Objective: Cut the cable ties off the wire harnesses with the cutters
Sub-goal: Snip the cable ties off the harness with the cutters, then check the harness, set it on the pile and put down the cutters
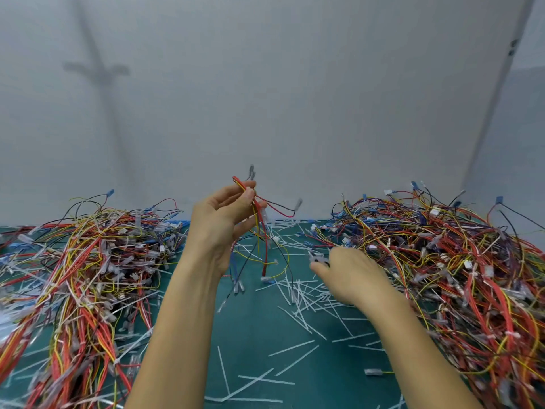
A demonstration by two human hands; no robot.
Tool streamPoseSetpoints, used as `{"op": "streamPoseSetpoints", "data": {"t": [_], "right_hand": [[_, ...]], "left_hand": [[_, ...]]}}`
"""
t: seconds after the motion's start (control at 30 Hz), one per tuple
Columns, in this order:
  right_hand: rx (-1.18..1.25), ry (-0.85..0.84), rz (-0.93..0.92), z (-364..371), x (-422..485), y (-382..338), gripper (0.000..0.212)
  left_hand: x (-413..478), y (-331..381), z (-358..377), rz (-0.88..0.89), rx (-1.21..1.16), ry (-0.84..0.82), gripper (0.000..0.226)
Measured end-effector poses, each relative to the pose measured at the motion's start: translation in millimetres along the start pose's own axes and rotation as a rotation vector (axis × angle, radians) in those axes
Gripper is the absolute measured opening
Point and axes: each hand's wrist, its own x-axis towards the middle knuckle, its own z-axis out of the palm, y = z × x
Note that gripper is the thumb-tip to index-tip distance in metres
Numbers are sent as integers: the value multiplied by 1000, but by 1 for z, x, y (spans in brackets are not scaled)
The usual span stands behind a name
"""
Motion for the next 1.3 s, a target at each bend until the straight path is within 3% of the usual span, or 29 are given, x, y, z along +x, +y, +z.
{"op": "streamPoseSetpoints", "data": {"t": [0.17,0.43,0.7,0.8,0.9,1.0,1.07,1.2,1.3], "right_hand": [[-154,-122,91,33,6,5,56],[-256,-26,5,62,8,-4,56],[-281,-9,-14,65,9,-2,63],[-55,69,-20,53,11,-2,53],[530,163,-7,33,14,-8,34],[1310,30,71,11,13,-14,42],[1628,-128,57,0,10,-12,53],[1729,-278,50,-10,8,-9,66],[1745,-255,62,-13,8,-9,51]], "left_hand": [[1,3,-6,20,50,-15,20],[-2,2,-7,96,250,-55,35],[-1,0,-9,166,409,-87,35],[-1,1,-10,206,435,-113,37],[-1,3,-10,258,436,-185,40],[-3,6,-10,294,441,-322,44],[-7,6,-10,273,492,-452,47],[-10,7,-9,59,685,-811,45],[-8,2,-6,-50,928,-963,41]]}}
